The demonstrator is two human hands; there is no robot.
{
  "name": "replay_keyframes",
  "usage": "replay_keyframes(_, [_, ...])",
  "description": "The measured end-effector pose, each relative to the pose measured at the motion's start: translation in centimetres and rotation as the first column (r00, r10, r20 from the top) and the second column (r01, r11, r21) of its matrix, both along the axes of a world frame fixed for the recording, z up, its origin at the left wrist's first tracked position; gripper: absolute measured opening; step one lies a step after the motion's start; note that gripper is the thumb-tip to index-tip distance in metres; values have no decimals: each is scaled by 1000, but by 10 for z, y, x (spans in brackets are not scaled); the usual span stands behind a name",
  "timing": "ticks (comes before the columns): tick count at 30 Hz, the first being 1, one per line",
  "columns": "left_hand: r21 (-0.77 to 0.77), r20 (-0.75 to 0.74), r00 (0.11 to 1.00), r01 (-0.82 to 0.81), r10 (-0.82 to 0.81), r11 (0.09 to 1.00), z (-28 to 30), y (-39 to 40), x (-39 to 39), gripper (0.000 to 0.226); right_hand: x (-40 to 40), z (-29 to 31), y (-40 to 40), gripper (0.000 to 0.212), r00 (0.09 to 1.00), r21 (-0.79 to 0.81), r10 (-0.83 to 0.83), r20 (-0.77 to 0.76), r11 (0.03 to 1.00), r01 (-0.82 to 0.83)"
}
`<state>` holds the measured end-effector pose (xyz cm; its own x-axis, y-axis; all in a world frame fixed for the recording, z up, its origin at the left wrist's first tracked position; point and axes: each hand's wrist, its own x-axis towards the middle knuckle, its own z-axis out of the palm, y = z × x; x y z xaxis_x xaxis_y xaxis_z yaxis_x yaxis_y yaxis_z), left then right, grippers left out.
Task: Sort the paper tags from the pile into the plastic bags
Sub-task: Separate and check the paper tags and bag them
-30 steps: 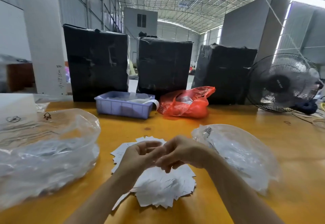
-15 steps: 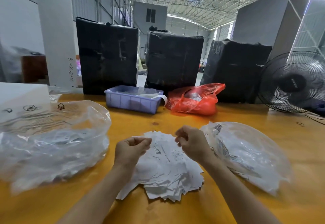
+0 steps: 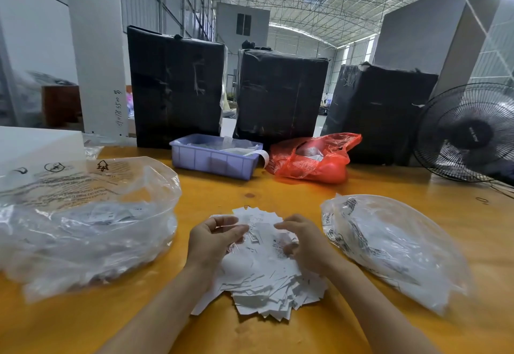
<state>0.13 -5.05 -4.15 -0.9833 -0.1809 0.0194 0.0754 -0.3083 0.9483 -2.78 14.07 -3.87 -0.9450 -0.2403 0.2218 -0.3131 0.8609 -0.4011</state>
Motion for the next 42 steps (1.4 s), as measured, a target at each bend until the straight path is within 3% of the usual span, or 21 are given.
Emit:
replay_keyframes(5, [-51,13,998,65,-64,997,-3,1,0,23,4,10,8,67,975,211,174,138,957,-201])
replay_keyframes(9, [-114,18,996,89,-87,990,-5,2,3,23,2,13,6,68,967,301,170,188,927,-222])
replay_keyframes(13, [-132,20,998,67,-65,989,-4,5,6,22,-3,17,6,35,993,367,103,55,923,-116])
replay_keyframes(16, [-135,20,998,70,-67,988,-3,6,6,8,-3,18,9,16,992,335,107,-72,939,-77])
replay_keyframes(18, [-144,24,997,78,-76,987,-2,7,7,10,-2,22,9,8,977,195,89,-195,979,-50])
replay_keyframes(20, [-146,27,996,87,-84,985,-1,7,7,12,1,29,7,6,961,-107,-27,-274,994,-2])
replay_keyframes(21, [-142,26,996,92,-89,986,-1,7,8,12,3,33,5,8,966,-306,-93,-242,952,15])
replay_keyframes(22, [-133,26,995,96,-93,986,-1,7,8,11,6,36,2,7,983,-526,-112,-142,850,21])
replay_keyframes(24, [-109,28,994,105,-103,988,0,8,9,10,14,43,-9,8,992,-860,43,116,504,78])
replay_keyframes(25, [-100,30,994,110,-108,989,1,8,10,10,17,46,-14,14,974,-919,128,189,371,130])
replay_keyframes(26, [-96,30,993,114,-112,989,2,9,11,11,20,47,-18,16,959,-930,169,226,329,161])
replay_keyframes(30, [-123,25,990,138,-136,983,5,10,13,12,27,49,-31,7,971,-888,117,210,439,139])
replay_keyframes(39, [-109,21,980,198,-197,974,7,11,15,30,34,49,-42,9,999,-821,31,19,571,-2])
replay_keyframes(42, [-52,45,979,199,-197,979,7,10,12,19,35,49,-40,10,1000,-790,25,5,613,-12])
